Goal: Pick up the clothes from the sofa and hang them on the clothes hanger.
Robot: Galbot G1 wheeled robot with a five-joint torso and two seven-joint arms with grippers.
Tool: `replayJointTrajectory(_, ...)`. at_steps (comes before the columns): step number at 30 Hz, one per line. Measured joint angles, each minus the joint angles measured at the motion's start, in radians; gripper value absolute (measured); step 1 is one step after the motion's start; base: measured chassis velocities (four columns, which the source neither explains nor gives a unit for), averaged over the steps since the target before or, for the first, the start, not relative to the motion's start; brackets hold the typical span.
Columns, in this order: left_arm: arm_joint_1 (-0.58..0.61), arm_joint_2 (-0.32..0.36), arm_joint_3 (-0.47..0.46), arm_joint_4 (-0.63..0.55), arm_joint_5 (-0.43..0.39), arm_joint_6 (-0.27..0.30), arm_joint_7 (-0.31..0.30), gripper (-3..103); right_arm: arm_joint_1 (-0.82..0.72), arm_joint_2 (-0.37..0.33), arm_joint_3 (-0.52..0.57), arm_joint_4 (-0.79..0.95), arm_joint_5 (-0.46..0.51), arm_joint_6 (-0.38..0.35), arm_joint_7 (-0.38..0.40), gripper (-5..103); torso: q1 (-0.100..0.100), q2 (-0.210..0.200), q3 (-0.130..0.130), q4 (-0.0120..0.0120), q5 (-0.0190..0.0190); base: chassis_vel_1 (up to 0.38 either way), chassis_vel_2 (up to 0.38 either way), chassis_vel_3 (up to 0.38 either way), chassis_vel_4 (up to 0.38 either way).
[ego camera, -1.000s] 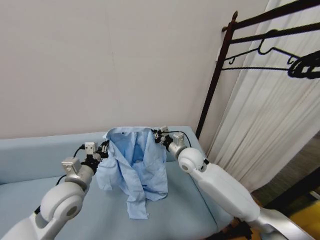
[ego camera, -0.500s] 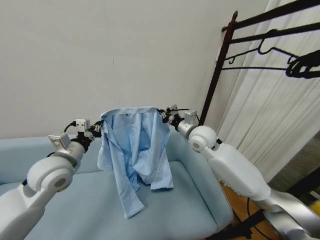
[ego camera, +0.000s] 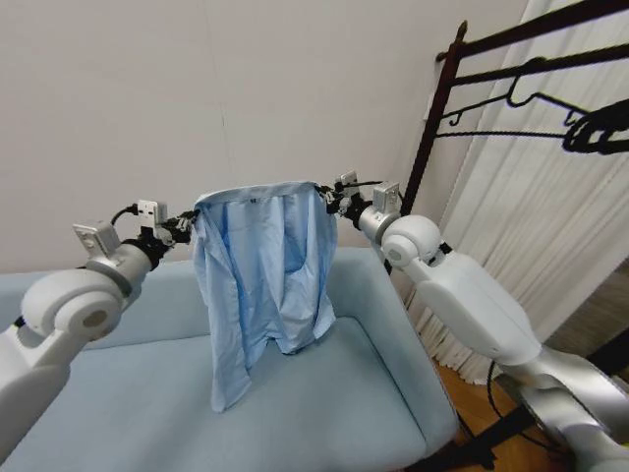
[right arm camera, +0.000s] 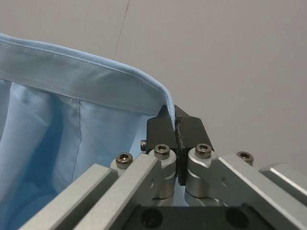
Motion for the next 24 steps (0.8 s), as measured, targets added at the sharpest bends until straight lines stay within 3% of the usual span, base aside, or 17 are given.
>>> replayJointTrajectory(8,-0.024,0.015,0.019,0.009,-0.012,0.005,0.0,0,0.003,0.015,-0.005,0.004,0.006,-0.001,0.025,0,0.0,0.0,0.0,0.0001,-0.0001,0.0,0.0,0.0,0.0)
replayJointTrajectory(12,-0.029,0.024,0.021,0.026,-0.012,0.006,-0.003,0,0.005,0.026,-0.006,0.006,0.037,-0.013,0.074,0,0.0,0.0,0.0,0.0,0.0,0.0,0.0,0.0,0.0)
replayJointTrajectory(13,-0.031,0.025,0.021,0.028,-0.012,0.006,-0.003,0,0.006,0.028,-0.006,0.006,0.041,-0.015,0.079,11,0.0,0.0,0.0,0.0,0.0,0.0,0.0,0.0,0.0)
replayJointTrajectory(15,-0.04,0.03,0.024,0.036,-0.014,0.006,-0.003,0,0.014,0.033,-0.006,0.006,0.057,-0.021,0.093,11,0.0,0.0,0.0,0.0001,-0.0001,0.0,0.0,0.0,0.0)
replayJointTrajectory(16,-0.05,0.033,0.027,0.042,-0.017,0.006,-0.003,0,0.02,0.036,-0.007,0.006,0.07,-0.025,0.102,21,0.0,0.0,0.0,0.0001,-0.0001,0.0,0.0,0.0,0.0)
replayJointTrajectory(18,-0.069,0.038,0.034,0.055,-0.023,0.006,-0.003,0,0.032,0.041,-0.011,0.005,0.101,-0.034,0.124,21,0.0,0.0,0.0,0.0001,-0.0001,0.0,0.0,0.0,0.0)
replayJointTrajectory(19,-0.089,0.041,0.044,0.067,-0.028,0.006,-0.003,0,0.04,0.044,-0.013,0.004,0.125,-0.04,0.142,32,0.0,0.0,0.0,0.0001,-0.0001,0.0,0.0,0.0,0.0)
replayJointTrajectory(21,-0.098,0.042,0.05,0.073,-0.03,0.007,-0.003,0,0.044,0.045,-0.014,0.003,0.134,-0.043,0.149,32,0.0,0.0,0.0,0.0001,-0.0001,0.0,0.0,0.0,0.0)
replayJointTrajectory(22,-0.116,0.044,0.063,0.083,-0.033,0.008,-0.001,0,0.05,0.046,-0.014,-0.002,0.141,-0.046,0.157,43,0.0,0.0,0.0,0.0002,-0.0001,0.0,0.0,0.0,0.0)
replayJointTrajectory(24,-0.141,0.051,0.087,0.098,-0.036,0.013,0.002,0,0.057,0.048,-0.012,-0.014,0.145,-0.051,0.183,43,0.0,0.0,0.0,0.0,-0.0001,0.0,0.0,0.0,0.0)
